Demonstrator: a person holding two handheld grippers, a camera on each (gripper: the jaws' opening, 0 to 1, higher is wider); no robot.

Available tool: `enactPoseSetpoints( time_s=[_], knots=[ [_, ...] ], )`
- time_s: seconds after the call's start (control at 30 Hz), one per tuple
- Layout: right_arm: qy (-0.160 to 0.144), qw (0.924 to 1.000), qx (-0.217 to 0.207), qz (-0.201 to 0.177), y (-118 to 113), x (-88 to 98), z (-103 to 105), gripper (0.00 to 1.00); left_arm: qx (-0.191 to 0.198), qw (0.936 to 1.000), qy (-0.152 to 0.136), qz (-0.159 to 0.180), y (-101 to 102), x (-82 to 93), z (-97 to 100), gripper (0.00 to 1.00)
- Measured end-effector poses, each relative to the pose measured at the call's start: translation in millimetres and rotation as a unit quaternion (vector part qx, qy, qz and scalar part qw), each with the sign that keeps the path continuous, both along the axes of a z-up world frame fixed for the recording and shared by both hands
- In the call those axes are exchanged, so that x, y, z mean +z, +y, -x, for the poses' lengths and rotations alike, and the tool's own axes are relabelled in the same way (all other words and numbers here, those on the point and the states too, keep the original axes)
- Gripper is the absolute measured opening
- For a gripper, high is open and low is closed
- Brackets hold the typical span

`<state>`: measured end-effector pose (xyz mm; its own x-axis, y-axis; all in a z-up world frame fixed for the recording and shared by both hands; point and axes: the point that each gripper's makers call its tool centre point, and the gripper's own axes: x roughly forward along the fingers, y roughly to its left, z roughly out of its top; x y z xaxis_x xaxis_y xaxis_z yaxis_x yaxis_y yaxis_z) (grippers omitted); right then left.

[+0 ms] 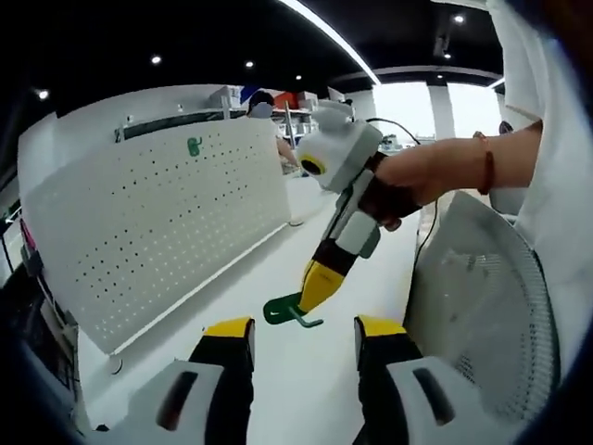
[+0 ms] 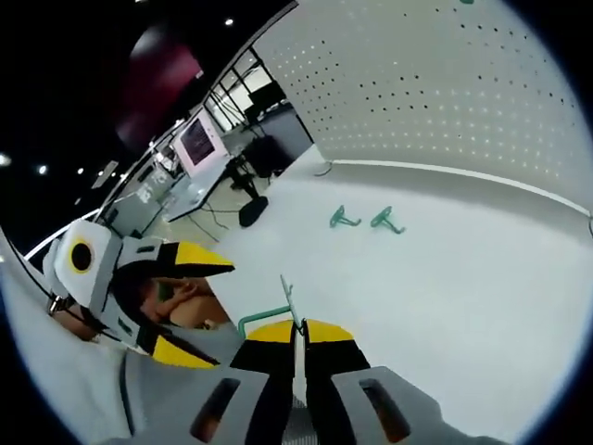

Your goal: Insert the hook assembly into the mounting plate slot until the hook locks in place.

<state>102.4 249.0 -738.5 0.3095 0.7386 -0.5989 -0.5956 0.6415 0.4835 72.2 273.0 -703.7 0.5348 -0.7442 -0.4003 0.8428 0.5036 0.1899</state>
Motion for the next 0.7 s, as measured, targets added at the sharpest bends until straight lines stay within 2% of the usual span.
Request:
enactPoseSetpoints(
  time_s=[0.1,0.17,0.23,0.33,0.47,0.53,0.6,0.63,0.67,0.7],
  knots=[
    [0.004,0.9999,0.014,-0.001,1,1.7,5,0.01,-0.003,0.9999,0.002,-0.013,-1,-2.9,-0.5,0.37],
    [0.008,0.9998,0.019,0.001,1,0.9,7,0.01,-0.009,0.9996,-0.010,-0.025,-2,-2.8,0.1,0.33],
    [0.012,0.9996,0.026,0.003,3,0.1,10,0.01,-0.015,0.9993,-0.015,-0.030,-3,-2.8,1.5,0.27],
    [0.014,0.9995,0.030,-0.001,5,-0.1,13,0.01,-0.021,0.9988,-0.018,-0.041,-5,-4.9,3.1,0.24],
    [0.019,0.9992,0.035,-0.006,8,0.3,15,0.01,-0.040,0.9953,-0.032,-0.083,-4,-13.6,6.9,0.21],
    [0.024,0.9991,0.036,-0.006,9,-0.2,17,0.01,-0.042,0.9944,-0.036,-0.090,-4,-14.9,7.8,0.20],
    [0.028,0.9988,0.039,-0.001,9,-2.0,19,0.01,-0.051,0.9906,-0.059,-0.113,-2,-15.7,7.5,0.18],
    [0.031,0.9988,0.039,0.000,9,-2.7,20,0.01,-0.058,0.9861,-0.076,-0.137,-1,-17.7,7.5,0.17],
    [0.037,0.9985,0.040,0.001,9,-4.0,21,0.01,-0.061,0.9840,-0.082,-0.146,0,-18.4,7.6,0.17],
    [0.039,0.9984,0.040,0.001,9,-4.3,21,0.01,-0.074,0.9767,-0.099,-0.175,0,-20.6,8.8,0.17]
  ],
)
